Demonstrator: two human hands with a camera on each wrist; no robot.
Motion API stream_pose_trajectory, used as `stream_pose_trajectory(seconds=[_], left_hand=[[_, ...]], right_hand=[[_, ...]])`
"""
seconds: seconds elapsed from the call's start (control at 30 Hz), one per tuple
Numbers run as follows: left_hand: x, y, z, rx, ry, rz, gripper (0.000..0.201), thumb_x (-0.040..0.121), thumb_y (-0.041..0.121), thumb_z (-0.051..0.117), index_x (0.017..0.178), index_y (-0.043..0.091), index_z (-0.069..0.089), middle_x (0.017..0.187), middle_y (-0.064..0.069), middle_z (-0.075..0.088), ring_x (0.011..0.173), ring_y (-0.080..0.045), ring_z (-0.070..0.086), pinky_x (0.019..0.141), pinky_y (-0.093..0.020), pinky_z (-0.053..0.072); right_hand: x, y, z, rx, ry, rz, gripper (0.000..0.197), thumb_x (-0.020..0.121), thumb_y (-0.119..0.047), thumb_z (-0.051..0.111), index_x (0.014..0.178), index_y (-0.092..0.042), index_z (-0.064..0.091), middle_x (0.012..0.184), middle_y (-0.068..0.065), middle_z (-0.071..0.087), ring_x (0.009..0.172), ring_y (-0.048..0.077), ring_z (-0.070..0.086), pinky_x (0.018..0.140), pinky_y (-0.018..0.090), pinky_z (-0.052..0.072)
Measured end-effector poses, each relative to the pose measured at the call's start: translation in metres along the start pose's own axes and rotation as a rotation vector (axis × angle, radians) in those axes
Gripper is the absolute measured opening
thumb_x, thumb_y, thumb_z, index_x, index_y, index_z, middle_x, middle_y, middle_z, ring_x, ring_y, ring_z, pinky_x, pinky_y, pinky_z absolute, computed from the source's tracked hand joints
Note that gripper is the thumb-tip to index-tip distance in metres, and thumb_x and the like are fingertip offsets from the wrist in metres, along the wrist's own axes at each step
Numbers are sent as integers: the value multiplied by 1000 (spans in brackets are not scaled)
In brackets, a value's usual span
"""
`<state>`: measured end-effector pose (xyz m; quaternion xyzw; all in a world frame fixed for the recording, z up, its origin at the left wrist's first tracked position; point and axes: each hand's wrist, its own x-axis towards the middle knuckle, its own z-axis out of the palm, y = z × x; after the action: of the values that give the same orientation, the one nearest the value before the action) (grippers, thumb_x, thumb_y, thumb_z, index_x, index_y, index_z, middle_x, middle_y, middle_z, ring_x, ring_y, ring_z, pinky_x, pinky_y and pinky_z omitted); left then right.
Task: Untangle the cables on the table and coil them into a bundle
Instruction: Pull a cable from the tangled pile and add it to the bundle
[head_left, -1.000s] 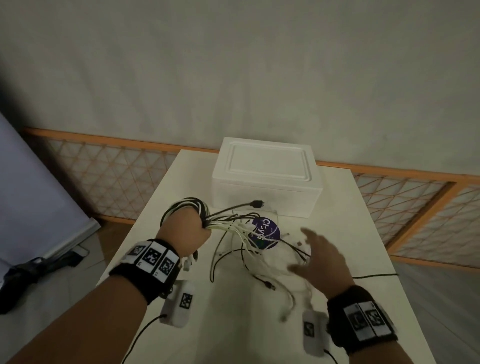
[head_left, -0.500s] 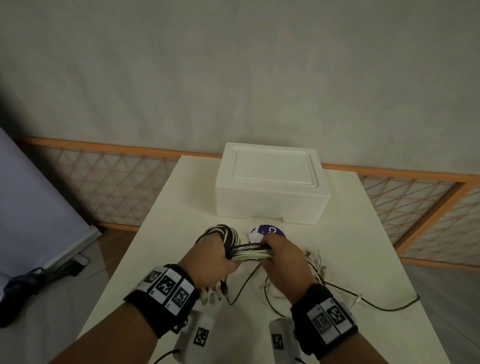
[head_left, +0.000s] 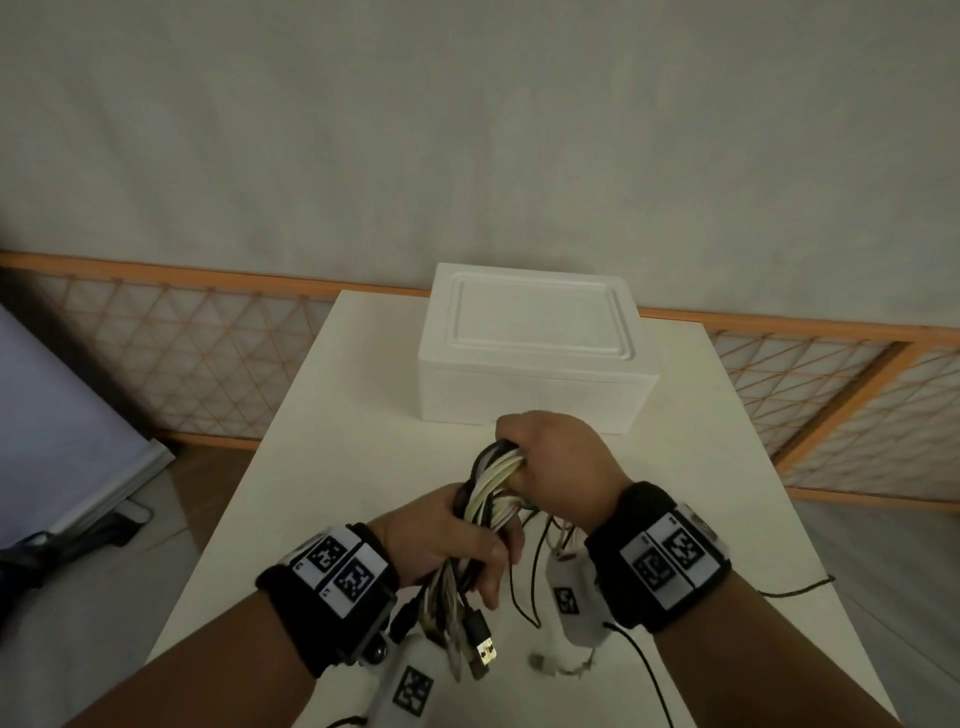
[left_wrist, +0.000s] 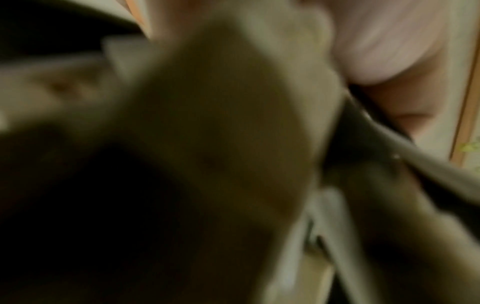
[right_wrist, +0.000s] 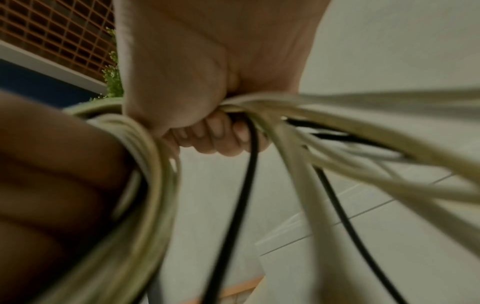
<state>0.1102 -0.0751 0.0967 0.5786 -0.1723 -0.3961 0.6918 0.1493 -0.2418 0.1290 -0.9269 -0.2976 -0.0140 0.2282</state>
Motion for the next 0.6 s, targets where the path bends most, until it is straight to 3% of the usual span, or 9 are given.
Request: stream_pose_trajectory(seconds=[0.13,0.2,0.27,0.37,0.47,0.53,0.6], left_hand=[[2,-1,4,-136,-62,50,8,69,9,61,76,7,65,49,-2,58,46,-17,60,54,-25,49],[3,-2,10,-220,-89,83,8,69,7,58,75,5,63,44,0,52,41,-15,56,53,-25,48],[4,-2,17,-271,-128,105,8,70,5,56,75,6,62,43,1,51,39,-14,54,52,-24,47],[5,-4,24,-352,-123,170,11,71,3,52,75,5,62,43,3,51,39,-12,53,52,-23,46],[4,-5,27,-343,-73,243,10,72,4,54,76,5,63,44,2,51,38,-13,53,53,-23,46],[4,-5,29,-292,-15,292,8,72,5,56,75,6,63,44,2,51,38,-13,52,53,-24,45],[4,-4,29,-258,56,319,8,71,7,58,76,7,64,43,1,50,38,-15,51,54,-25,44]], right_hand=[[2,10,8,69,-5,-54,8,79,-21,56,78,-14,51,74,5,59,69,27,56,61,34,44],[3,16,17,80,30,-67,11,84,-17,60,80,-16,49,71,-1,55,68,24,55,61,32,42],[3,17,24,67,133,-63,18,89,-19,55,78,-22,41,64,-11,43,62,14,44,59,25,32],[1,9,35,100,320,-63,22,90,-26,51,76,-20,35,60,-6,42,56,9,34,53,23,27],[-4,9,44,252,325,55,25,90,-30,55,77,-10,47,65,-3,48,60,21,51,54,32,42],[-9,7,46,412,245,176,18,86,-30,55,76,-16,50,71,3,58,71,25,57,63,37,46],[-15,2,46,554,218,296,21,83,-25,53,63,-23,47,66,2,57,69,23,52,68,43,43]])
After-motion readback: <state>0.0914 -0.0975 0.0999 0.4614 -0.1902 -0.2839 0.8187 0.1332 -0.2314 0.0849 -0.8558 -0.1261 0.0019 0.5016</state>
